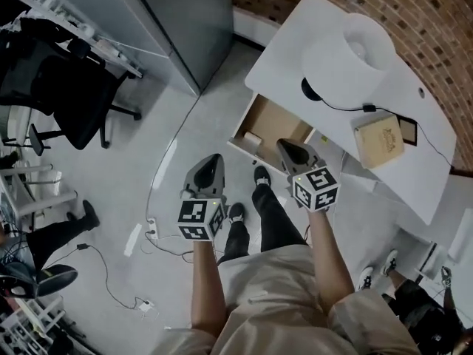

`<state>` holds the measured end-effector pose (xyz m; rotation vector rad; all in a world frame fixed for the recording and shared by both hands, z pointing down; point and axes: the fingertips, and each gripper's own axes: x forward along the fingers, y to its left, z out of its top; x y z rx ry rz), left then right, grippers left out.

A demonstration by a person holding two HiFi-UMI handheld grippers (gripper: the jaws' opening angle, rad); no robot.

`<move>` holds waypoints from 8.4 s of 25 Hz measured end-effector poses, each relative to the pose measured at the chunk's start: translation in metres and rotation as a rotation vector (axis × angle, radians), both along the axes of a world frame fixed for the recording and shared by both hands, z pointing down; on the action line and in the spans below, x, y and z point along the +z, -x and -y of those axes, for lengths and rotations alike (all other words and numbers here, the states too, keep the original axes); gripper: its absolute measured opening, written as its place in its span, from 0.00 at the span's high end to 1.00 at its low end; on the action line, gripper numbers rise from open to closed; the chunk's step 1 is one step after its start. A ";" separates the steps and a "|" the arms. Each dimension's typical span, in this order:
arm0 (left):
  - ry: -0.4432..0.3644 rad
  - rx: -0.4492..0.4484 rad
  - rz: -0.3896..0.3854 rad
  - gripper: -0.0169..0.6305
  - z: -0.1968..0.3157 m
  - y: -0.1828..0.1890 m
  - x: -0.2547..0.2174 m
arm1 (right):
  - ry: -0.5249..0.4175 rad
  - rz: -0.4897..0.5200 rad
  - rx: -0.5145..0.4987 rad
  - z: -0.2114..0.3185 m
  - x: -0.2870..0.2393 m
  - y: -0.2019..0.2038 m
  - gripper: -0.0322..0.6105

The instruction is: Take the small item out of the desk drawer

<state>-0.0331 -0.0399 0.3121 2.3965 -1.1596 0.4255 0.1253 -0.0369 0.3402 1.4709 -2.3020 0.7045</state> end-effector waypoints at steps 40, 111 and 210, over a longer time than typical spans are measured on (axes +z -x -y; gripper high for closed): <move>0.215 -0.307 -0.081 0.95 -0.007 -0.051 0.224 | 0.368 -0.256 -0.518 0.031 0.278 0.000 0.91; 0.346 -0.105 -0.054 0.95 -0.006 -0.053 0.353 | 0.635 -0.396 -0.709 0.045 0.472 0.025 0.74; 0.075 0.323 0.005 0.95 -0.052 -0.050 0.032 | 0.016 -0.035 0.115 -0.061 0.022 0.036 0.74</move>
